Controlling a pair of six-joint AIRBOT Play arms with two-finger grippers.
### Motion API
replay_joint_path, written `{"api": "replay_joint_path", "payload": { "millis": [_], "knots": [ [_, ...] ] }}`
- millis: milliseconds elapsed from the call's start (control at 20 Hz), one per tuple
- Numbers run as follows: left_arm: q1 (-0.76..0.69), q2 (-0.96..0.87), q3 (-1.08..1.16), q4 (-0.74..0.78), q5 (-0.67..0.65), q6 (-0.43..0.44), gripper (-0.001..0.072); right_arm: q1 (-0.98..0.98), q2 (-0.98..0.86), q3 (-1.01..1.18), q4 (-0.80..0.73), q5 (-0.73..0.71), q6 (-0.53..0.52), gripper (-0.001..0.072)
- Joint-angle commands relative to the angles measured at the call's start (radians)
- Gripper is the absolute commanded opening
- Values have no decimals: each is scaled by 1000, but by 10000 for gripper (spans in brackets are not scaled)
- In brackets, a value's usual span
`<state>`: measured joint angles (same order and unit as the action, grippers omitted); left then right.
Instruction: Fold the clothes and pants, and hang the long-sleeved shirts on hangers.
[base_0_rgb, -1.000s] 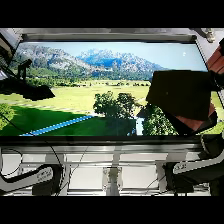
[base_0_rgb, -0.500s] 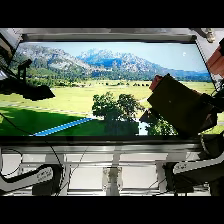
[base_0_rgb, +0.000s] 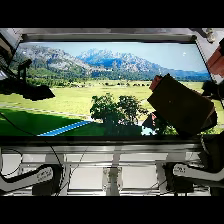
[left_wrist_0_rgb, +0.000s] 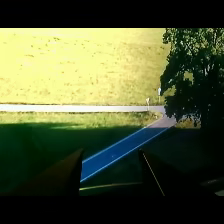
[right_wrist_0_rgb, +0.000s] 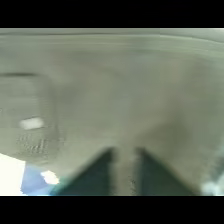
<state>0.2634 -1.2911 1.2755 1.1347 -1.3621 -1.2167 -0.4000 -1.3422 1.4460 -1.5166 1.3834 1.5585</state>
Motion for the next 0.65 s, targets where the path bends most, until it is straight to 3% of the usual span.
{"api": "replay_joint_path", "payload": {
  "millis": [0,350,600],
  "knots": [
    [0,-1,0,1,0,0,415,221,98,-80,85,-83,-19,21],
    [0,-1,0,0,0,0,415,746,98,-286,72,-124,-26,21],
    [0,-1,0,0,0,0,415,943,95,-411,73,-125,11,22]
  ]
}}
